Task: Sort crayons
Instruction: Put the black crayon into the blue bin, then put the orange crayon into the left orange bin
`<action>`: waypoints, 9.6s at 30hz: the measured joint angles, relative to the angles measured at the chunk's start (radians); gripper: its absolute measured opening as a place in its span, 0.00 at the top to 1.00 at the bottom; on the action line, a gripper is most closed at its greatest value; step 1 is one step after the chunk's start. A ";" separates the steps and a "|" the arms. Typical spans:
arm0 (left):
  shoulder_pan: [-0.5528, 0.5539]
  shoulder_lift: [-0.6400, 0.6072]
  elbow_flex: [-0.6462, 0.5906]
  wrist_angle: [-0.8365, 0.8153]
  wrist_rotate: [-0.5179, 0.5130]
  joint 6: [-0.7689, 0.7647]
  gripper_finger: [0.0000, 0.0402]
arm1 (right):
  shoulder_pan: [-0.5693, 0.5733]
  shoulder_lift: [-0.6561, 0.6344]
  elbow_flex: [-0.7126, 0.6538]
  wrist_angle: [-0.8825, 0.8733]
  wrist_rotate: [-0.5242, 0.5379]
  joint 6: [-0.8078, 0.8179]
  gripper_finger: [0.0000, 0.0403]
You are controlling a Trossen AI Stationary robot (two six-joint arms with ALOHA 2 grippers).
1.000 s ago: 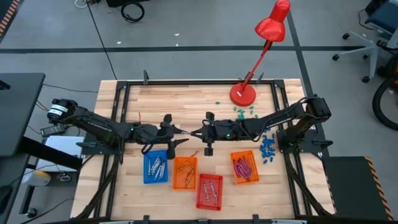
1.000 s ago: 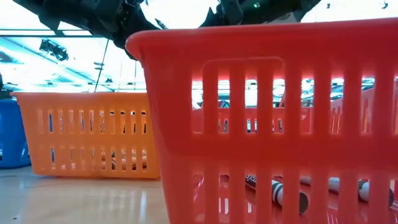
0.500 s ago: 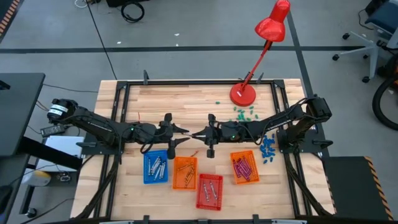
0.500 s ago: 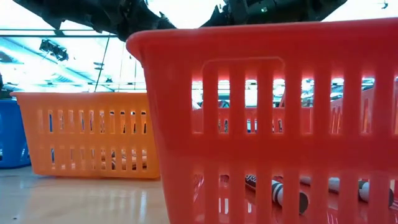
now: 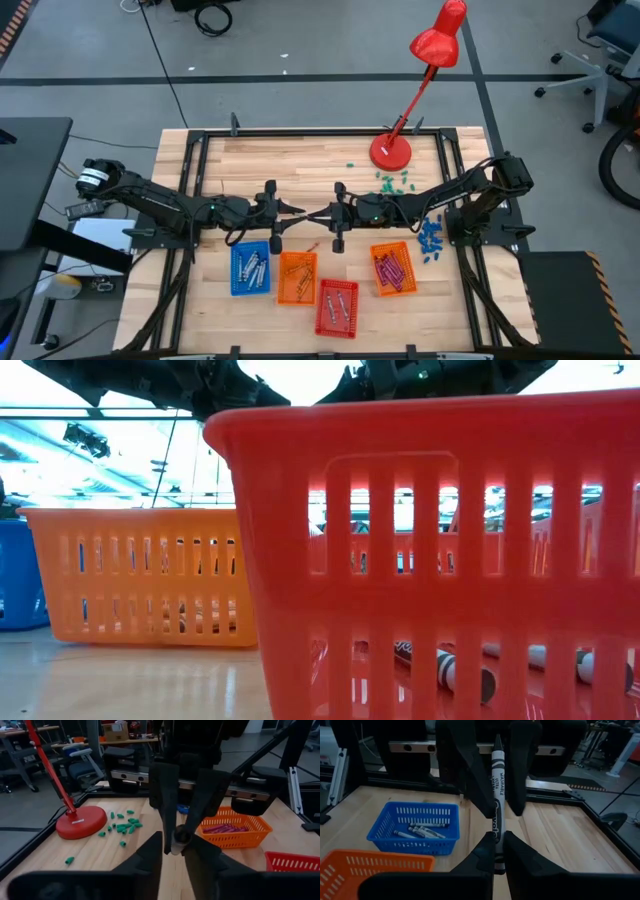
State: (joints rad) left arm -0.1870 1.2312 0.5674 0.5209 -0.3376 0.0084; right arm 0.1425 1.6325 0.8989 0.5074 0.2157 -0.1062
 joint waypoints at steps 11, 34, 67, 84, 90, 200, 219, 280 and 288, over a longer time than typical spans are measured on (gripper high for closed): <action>0.000 0.000 0.000 -0.002 -0.001 0.013 0.91 | 0.000 0.001 0.000 0.006 0.000 0.028 0.79; -0.273 -0.113 0.277 -1.221 0.213 -1.052 0.87 | -0.027 -0.145 -0.133 -0.289 0.170 0.155 0.59; -0.020 0.239 0.466 -1.175 0.230 -0.785 0.59 | -0.006 -0.146 -0.155 -0.264 0.122 0.168 0.59; 0.144 0.615 0.730 -1.121 0.362 -0.498 0.60 | 0.000 -0.146 -0.155 -0.333 0.157 0.185 0.59; 0.144 0.713 0.787 -1.121 0.438 -0.483 0.59 | 0.001 -0.145 -0.156 -0.336 0.158 0.187 0.59; 0.037 0.765 0.774 -1.253 0.248 0.190 0.94 | 0.028 -0.145 -0.155 -0.358 0.020 0.182 0.59; 0.050 0.727 0.772 -1.286 0.073 0.190 0.98 | 0.027 -0.148 -0.155 -0.431 0.023 0.175 0.59; 0.436 0.206 0.324 -0.852 0.194 0.339 0.95 | -0.604 0.425 0.450 -0.932 -0.192 0.185 0.73; 0.380 0.206 0.324 -0.853 0.194 0.335 0.95 | -0.581 0.424 0.451 -0.976 -0.171 0.136 0.90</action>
State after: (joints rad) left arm 0.1926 1.4376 0.8917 -0.3325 -0.1436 0.3431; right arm -0.4389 2.0567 1.3495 -0.4688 0.0449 0.0300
